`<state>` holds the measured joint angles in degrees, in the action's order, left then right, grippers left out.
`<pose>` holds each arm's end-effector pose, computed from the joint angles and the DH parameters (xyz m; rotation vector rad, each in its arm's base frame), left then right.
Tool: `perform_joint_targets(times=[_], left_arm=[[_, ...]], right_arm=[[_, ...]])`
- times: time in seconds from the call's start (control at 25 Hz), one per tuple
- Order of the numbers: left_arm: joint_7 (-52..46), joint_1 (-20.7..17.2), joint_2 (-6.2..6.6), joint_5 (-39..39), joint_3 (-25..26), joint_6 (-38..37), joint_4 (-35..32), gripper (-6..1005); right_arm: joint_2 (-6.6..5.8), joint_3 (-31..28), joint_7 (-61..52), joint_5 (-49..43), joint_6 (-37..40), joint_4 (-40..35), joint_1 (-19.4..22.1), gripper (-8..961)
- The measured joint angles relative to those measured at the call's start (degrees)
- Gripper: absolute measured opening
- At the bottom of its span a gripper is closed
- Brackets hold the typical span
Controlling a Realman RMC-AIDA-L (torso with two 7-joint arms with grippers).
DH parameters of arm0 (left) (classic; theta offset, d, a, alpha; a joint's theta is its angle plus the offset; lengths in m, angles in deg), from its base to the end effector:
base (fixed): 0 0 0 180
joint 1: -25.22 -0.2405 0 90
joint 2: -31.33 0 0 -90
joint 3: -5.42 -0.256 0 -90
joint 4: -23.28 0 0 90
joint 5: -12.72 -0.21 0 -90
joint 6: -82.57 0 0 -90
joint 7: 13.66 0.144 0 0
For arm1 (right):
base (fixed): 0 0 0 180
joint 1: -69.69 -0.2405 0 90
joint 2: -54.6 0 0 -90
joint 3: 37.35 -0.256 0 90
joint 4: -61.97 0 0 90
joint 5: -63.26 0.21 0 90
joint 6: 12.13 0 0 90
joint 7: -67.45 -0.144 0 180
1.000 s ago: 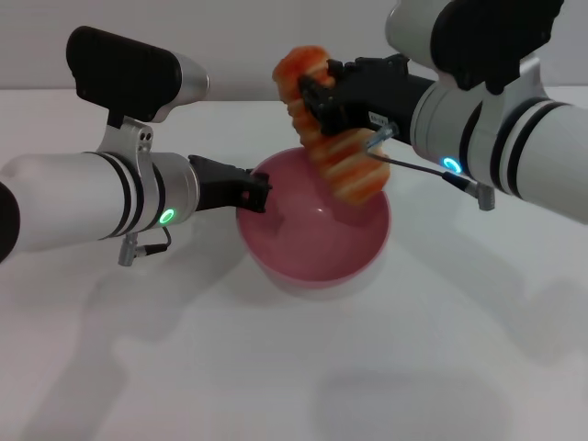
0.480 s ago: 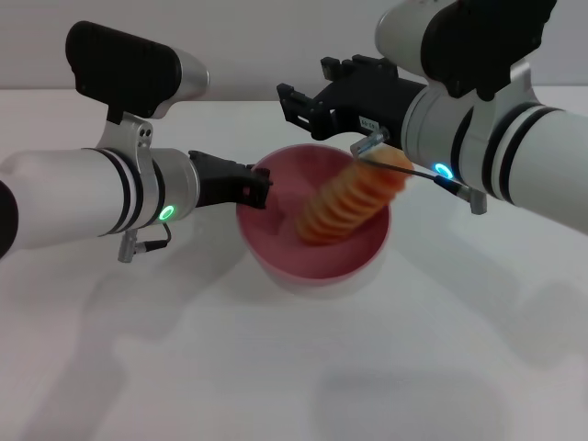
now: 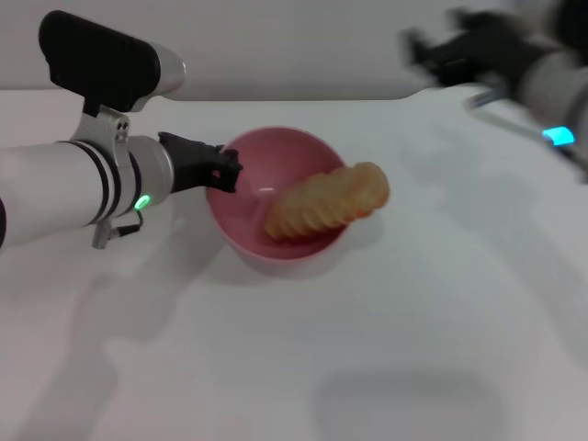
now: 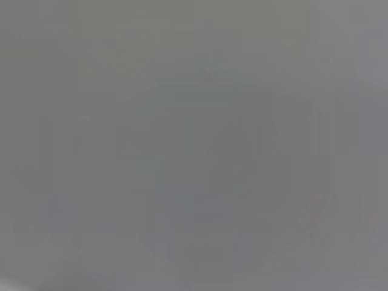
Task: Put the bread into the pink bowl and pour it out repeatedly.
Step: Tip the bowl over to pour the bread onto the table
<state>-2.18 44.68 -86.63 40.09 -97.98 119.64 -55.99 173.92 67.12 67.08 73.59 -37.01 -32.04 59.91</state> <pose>-0.1825 0.3692 -0.0401 -2.1989 -0.8031 -0.1078 0.1479 0.3607 0.0136 -1.9508 0.6161 0.3823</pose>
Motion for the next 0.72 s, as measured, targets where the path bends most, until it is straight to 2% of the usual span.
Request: perform_joint_targets(times=[0.08, 0.24, 0.36, 0.56, 0.64, 0.72], left_arm=[[0.0, -0.2, 0.01, -1.1, 0.2, -0.3, 0.0, 48], [0.0, -0.2, 0.01, -2.2, 0.4, -0.6, 0.0, 48], [0.1, 0.2, 0.01, -4.0, 0.0, -1.2, 0.2, 48], [0.1, 0.8, -0.05, -5.4, -0.2, -1.4, 0.4, 48], [0.3, 0.8, -0.05, -5.7, -0.4, -1.4, 0.2, 48], [1.0, 0.8, -0.07, -7.3, -1.3, -1.4, -0.4, 48]], right_arm=[[0.04, -4.2, -0.8, 0.0, 0.2, -0.7, 3.1, 586], [0.13, -8.4, -0.7, -2.4, 3.9, 1.8, 7.5, 586], [0.18, -8.2, -0.6, -5.4, 14.7, 7.2, 10.5, 586], [0.01, -6.0, -0.5, -6.4, 40.5, 20.7, 13.2, 587], [-0.03, -5.6, -0.5, -6.3, 46.1, 24.2, 13.3, 587], [-0.04, -5.6, -0.6, -6.1, 47.5, 25.5, 13.2, 587]])
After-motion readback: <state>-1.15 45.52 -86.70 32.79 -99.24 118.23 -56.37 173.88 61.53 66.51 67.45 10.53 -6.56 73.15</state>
